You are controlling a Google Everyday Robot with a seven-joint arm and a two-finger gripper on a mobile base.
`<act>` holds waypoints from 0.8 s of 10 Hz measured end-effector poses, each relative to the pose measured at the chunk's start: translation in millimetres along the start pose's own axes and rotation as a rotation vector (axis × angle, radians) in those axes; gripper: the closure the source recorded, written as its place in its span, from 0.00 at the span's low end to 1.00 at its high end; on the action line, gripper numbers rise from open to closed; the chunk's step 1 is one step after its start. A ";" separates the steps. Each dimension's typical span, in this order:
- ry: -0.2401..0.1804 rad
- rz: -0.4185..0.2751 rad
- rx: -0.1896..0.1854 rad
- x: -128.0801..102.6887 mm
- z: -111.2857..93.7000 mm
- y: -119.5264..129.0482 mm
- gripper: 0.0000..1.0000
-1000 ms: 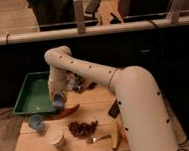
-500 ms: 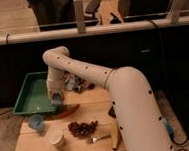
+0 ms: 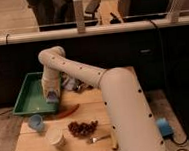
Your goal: Place sponge in tray
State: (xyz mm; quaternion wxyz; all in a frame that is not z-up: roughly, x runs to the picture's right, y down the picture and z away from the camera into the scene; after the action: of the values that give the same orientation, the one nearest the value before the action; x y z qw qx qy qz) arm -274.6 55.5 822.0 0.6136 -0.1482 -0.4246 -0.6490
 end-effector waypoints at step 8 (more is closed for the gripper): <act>-0.052 -0.095 -0.016 10.4 31.9 -30.3 0.99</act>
State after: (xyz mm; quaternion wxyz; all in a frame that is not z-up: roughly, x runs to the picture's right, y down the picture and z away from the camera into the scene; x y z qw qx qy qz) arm -315.2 68.5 837.2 0.5697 -0.1499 -0.4418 -0.6766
